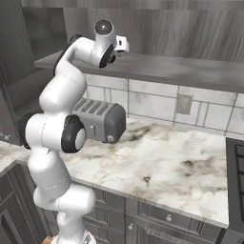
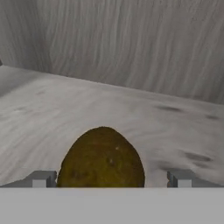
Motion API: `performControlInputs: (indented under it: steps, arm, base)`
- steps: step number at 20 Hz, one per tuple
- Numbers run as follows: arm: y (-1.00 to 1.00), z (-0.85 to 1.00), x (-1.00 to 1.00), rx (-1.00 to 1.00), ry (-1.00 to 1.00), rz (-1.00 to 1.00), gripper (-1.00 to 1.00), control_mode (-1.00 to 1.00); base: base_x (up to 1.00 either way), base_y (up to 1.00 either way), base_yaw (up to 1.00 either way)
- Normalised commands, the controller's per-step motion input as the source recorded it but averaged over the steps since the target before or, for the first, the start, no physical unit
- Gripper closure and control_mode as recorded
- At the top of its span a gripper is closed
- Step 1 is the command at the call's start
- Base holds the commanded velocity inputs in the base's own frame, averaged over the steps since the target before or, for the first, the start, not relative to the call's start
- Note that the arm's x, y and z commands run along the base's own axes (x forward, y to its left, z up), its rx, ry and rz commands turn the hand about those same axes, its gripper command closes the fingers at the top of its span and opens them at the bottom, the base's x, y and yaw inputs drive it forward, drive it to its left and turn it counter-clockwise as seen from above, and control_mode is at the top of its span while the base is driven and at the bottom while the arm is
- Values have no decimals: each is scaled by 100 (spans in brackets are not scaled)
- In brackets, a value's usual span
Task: Pick the avocados from the cabinet and place them in one bowl. Pick the onion from the sink and place it in the other bowl.
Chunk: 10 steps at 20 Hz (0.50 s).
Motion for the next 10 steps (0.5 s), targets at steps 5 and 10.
performControlInputs:
  steps: [5,10]
  arm:
    - [1,0,51,-7,9,0,-100,-100]
    - [3,-9,2,-1,16,0,-100,-100]
  base:
    - [0,0,0]
    - [0,0,0]
